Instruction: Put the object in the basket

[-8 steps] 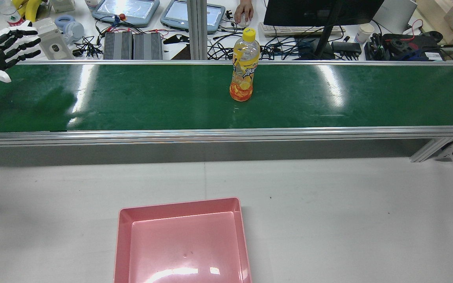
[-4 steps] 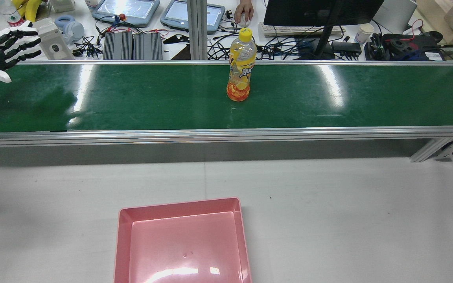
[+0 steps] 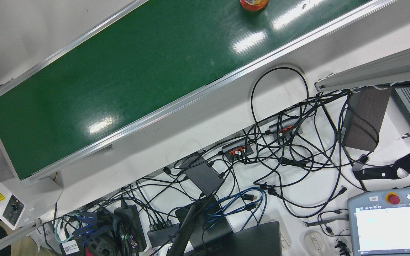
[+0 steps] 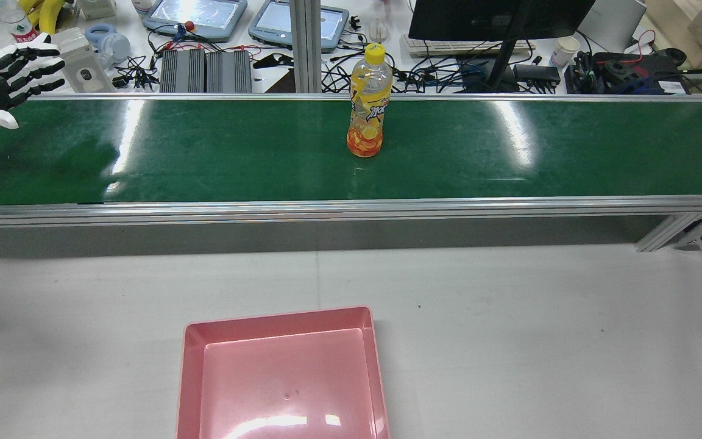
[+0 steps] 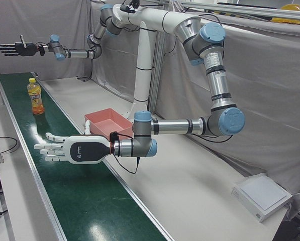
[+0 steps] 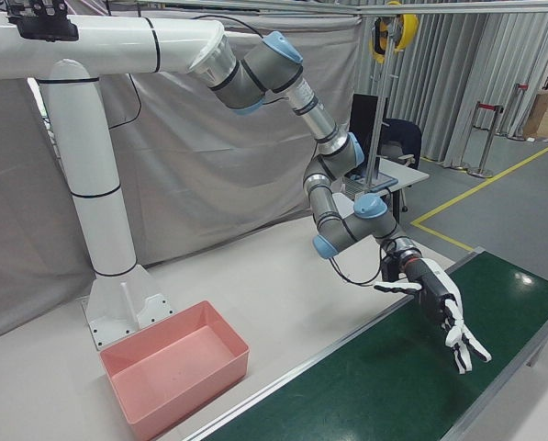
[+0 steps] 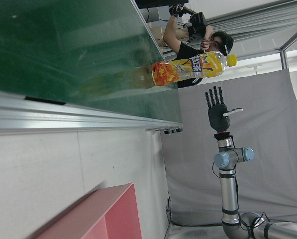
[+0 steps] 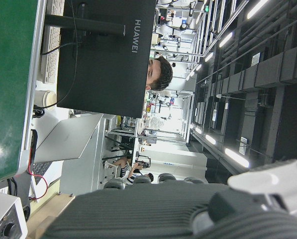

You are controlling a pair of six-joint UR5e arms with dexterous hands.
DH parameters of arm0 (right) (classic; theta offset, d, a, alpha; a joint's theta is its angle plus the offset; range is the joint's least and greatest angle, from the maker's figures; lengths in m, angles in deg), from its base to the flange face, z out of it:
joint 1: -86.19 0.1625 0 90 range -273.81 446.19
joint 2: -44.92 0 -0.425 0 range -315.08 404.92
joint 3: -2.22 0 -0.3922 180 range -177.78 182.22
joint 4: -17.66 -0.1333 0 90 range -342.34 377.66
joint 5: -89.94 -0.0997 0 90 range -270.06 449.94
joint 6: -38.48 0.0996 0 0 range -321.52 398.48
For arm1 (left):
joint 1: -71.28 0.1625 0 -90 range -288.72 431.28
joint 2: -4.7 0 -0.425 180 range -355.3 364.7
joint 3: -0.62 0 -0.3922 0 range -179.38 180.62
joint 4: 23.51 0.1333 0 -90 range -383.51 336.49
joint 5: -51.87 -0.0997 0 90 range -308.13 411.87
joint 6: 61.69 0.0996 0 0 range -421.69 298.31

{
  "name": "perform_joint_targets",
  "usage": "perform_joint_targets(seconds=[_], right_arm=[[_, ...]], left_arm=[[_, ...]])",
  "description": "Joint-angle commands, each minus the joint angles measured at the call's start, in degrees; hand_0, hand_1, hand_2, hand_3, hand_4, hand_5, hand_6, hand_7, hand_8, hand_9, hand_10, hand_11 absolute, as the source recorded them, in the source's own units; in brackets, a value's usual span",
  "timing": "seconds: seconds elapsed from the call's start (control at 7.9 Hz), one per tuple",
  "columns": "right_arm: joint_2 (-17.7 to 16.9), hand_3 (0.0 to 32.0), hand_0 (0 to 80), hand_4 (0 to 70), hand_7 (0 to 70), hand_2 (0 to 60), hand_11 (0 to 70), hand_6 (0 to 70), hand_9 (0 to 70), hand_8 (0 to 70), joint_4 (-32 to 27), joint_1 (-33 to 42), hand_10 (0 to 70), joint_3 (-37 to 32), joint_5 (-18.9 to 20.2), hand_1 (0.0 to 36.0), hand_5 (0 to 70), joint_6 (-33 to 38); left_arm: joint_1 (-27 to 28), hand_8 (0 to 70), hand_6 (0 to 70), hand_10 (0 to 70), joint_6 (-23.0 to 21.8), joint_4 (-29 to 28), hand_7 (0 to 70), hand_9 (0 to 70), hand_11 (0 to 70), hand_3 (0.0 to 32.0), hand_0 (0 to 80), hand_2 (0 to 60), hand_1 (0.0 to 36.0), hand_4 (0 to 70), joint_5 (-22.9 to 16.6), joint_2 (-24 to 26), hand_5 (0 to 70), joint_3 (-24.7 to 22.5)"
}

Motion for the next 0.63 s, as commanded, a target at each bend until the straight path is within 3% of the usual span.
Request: perform_joint_targets(seconds=[0.0, 0.51], right_arm=[[0.0, 0.0, 0.0, 0.0, 0.0, 0.0, 0.0, 0.0, 0.0, 0.0, 0.0, 0.0, 0.0, 0.0, 0.0, 0.0, 0.0, 0.1], [0.0, 0.0, 0.0, 0.0, 0.0, 0.0, 0.0, 0.0, 0.0, 0.0, 0.0, 0.0, 0.0, 0.0, 0.0, 0.0, 0.0, 0.1]], left_arm=[[0.0, 9.4, 1.8, 8.0, 0.0, 0.0, 1.0, 9.4, 12.6, 4.8, 49.1, 0.0, 8.0, 12.4, 0.0, -0.1, 26.2, 0.0], [0.0, 9.1, 1.3, 7.6, 0.0, 0.0, 0.7, 9.2, 12.1, 5.4, 49.5, 0.0, 7.9, 12.6, 0.0, 0.0, 25.0, 0.0]])
